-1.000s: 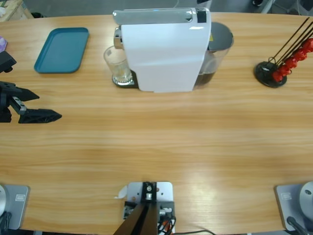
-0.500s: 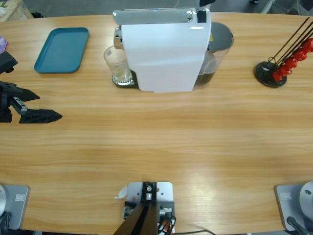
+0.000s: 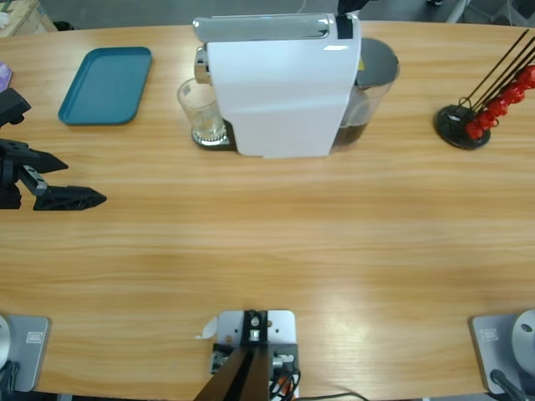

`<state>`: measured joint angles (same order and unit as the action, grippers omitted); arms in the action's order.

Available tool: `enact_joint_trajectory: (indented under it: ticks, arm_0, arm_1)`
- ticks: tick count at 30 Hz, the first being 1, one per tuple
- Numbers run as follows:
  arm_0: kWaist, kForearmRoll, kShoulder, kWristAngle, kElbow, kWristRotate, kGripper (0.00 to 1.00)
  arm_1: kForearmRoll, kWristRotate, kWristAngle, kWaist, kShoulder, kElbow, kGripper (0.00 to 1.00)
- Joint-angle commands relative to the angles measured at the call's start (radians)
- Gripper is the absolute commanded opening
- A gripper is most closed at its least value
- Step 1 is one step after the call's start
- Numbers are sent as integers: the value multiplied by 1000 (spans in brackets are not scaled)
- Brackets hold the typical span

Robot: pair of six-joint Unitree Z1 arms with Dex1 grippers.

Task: Pour coffee

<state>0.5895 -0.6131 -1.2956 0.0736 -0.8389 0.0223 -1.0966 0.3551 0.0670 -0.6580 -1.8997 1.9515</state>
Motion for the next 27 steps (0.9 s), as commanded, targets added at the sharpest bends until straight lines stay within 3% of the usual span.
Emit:
enact_joint_trajectory:
  ticks: [1,9,16,27]
  arm_0:
    - [-8,3,-43,-14,34,1,1000]
    - [-8,8,-46,-15,34,1,1000]
    - [-8,8,-47,-17,35,1,1000]
    - [-8,9,-45,-18,37,1,1000]
  arm_1:
    - [-35,10,28,-8,-24,-83,0]
    - [-37,10,58,-12,-7,-39,0]
    - [-109,-34,119,-37,18,169,0]
    - [-118,-24,91,-57,16,127,0]
